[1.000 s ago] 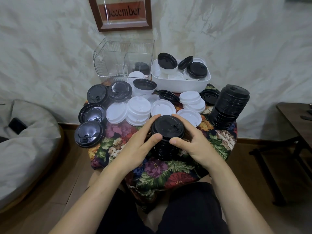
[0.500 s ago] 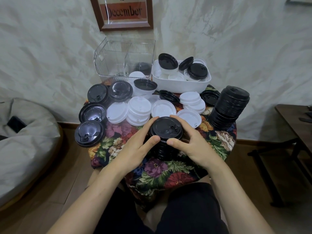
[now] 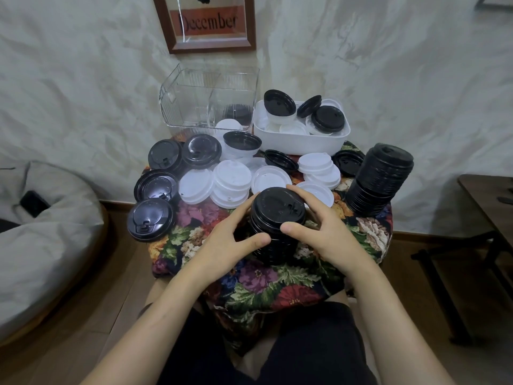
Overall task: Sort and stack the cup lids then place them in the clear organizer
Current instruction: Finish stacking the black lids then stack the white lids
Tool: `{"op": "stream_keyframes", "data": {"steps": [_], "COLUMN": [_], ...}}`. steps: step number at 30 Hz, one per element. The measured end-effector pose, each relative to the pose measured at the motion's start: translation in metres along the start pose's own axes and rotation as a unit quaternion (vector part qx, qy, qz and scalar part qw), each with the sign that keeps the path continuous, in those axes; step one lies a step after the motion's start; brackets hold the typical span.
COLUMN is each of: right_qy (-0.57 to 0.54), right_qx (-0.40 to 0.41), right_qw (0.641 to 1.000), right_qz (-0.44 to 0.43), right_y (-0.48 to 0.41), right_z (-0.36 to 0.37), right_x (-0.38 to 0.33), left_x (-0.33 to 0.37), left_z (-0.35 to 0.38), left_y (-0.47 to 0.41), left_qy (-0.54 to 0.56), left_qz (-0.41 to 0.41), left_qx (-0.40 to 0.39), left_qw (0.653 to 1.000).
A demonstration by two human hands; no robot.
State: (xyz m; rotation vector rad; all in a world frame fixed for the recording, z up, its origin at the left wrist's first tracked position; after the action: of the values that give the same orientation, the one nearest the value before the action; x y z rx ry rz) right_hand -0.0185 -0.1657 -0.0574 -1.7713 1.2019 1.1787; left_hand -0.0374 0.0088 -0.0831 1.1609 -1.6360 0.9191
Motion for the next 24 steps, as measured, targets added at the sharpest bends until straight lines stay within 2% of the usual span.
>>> {"op": "stream_keyframes", "data": {"steps": [24], "right_qy": [0.037], "right_qx": [-0.053], "right_qw": [0.998], "right_qz": [0.005], "right_y": [-0.0066], "right_z": [0.0030], "right_x": [-0.0040], "left_x": [0.0008], "left_z": [0.0011], "left_y": [-0.0020], "left_qy": [0.008], "left_qz": [-0.007], "left_qx": [-0.021], "left_qw": [1.000]}}
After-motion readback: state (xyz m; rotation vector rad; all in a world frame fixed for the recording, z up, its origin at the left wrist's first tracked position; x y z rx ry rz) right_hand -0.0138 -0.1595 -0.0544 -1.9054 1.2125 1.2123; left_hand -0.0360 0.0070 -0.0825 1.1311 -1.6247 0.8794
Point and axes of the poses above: each hand's wrist, its own y-axis away from the middle knuckle, its own z-axis out of the palm, x = y × z, the point moved 9 cm from there along -y, towards the middle knuckle
